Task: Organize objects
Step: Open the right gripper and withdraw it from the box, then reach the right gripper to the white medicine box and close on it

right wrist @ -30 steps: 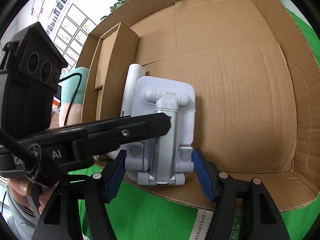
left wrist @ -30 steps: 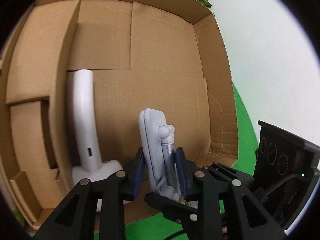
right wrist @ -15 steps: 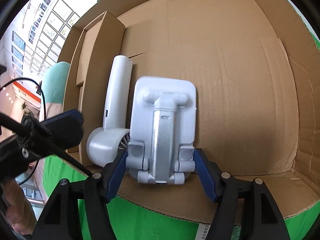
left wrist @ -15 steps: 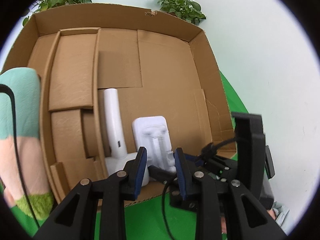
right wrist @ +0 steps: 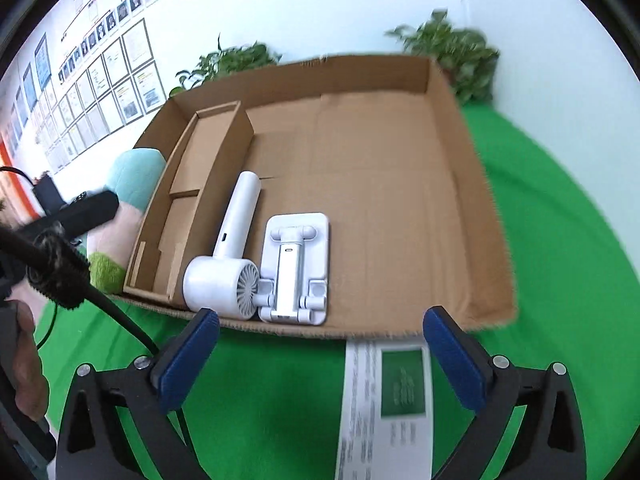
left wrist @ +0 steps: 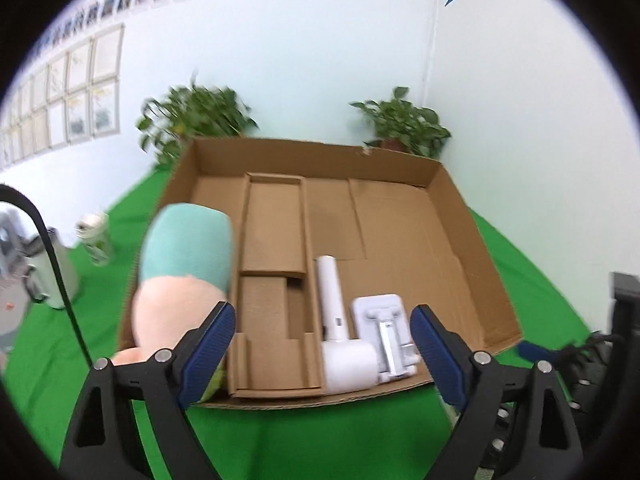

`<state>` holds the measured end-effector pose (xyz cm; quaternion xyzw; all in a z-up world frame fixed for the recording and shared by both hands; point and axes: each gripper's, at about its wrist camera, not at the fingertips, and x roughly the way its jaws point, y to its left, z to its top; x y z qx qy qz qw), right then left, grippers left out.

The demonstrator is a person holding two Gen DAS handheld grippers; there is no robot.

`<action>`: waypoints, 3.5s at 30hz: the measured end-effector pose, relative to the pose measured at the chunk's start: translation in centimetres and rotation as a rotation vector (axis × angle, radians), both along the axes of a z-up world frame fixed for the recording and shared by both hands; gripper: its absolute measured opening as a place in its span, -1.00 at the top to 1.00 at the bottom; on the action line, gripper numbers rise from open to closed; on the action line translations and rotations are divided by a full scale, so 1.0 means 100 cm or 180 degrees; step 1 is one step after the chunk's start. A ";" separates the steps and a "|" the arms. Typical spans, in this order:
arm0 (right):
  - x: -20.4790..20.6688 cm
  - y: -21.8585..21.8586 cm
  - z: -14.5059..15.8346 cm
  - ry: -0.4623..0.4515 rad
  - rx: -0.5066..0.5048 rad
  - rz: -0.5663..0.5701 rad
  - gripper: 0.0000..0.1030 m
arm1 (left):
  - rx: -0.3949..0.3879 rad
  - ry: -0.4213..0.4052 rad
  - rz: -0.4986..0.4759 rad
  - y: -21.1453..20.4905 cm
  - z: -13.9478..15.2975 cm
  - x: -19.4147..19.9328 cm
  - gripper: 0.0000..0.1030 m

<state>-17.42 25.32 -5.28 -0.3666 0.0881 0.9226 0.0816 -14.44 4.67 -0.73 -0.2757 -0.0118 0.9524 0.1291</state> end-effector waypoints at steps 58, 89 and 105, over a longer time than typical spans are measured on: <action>0.136 0.005 -0.026 0.0132 0.0086 0.0124 -0.99 | -0.0375 -0.0525 -0.0018 -0.015 -0.062 0.060 -0.58; 0.155 0.011 -0.052 -0.0172 0.0218 0.0103 -0.99 | 0.0971 -0.1530 -0.1011 0.008 -0.095 0.037 -0.58; 0.155 -0.027 -0.063 -0.0133 -0.0870 0.0949 -0.22 | 0.1371 -0.2009 -0.1214 0.020 -0.131 0.050 -0.54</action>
